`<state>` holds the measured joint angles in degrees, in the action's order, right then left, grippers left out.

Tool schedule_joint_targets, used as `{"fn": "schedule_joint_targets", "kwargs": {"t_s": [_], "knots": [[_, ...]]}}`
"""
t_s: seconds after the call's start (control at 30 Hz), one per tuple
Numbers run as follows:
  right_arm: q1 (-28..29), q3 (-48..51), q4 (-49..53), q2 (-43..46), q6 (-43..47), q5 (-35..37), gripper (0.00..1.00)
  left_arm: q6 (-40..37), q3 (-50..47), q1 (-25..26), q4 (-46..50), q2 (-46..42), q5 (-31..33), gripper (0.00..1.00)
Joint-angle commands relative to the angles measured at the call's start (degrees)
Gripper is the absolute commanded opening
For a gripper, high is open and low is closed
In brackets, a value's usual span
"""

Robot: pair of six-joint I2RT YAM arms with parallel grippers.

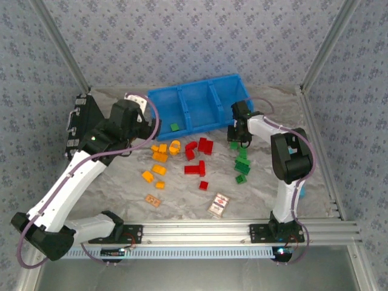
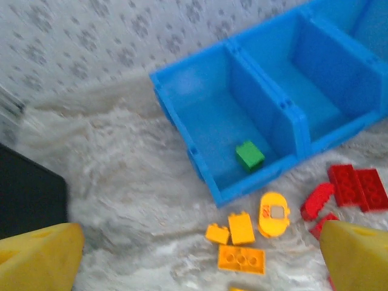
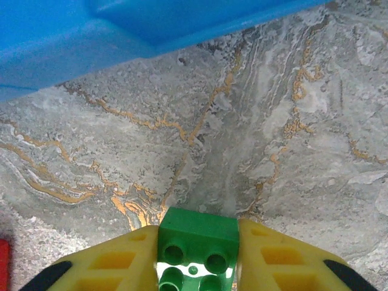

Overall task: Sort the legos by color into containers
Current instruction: Pick up the lego from the center of the table, then place the lego in the container.

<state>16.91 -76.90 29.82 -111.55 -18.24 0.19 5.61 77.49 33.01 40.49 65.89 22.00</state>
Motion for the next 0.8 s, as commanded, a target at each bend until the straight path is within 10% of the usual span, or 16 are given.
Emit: {"fn": "schedule_joint_targets", "kwargs": {"t_s": [0.0,0.4,0.77], "knots": [[-0.12,-1.48,2.91,-1.48,1.02,0.42,0.29,-5.38,5.45,0.02,0.07,2.18,5.48,1.0],[7.81,-15.56,12.24,5.99,3.17,2.27,0.27,-11.97,-0.83,1.0,-5.44,-1.13,1.77,1.0],[18.62,-48.45,15.11,-12.3,9.98,2.47,0.27,-5.74,-10.77,-2.77,-6.36,-13.74,-5.15,1.0]]}}
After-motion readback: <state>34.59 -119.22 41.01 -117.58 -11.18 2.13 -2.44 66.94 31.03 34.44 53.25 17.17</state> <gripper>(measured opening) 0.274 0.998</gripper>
